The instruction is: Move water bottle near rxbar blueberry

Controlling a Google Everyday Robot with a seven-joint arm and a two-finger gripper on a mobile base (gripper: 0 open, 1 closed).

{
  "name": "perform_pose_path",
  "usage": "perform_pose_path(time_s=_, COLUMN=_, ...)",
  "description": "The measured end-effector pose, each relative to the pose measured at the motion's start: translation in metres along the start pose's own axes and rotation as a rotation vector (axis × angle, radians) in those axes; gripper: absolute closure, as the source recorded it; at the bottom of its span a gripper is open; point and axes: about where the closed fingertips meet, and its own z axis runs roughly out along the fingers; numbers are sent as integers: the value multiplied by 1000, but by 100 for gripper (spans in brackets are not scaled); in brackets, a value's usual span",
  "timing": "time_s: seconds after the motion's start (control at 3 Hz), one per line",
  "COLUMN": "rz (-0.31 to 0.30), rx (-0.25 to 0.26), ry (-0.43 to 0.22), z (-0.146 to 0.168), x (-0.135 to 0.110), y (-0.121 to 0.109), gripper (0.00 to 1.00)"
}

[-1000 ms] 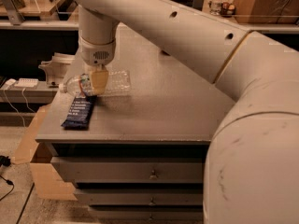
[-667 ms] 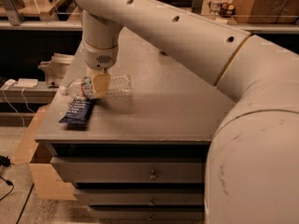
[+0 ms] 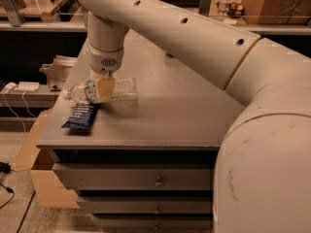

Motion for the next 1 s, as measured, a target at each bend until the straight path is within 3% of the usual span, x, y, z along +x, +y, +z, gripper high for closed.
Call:
perform_pose_path(time_s=0.33, rz=2, rx=-4, ry=-10, z=2, x=1, y=-2, gripper=83)
perform_pose_path(time_s=1.0, rz=-1, rx=-18, ry=-24, z=5, x=-1, y=-3, gripper=37)
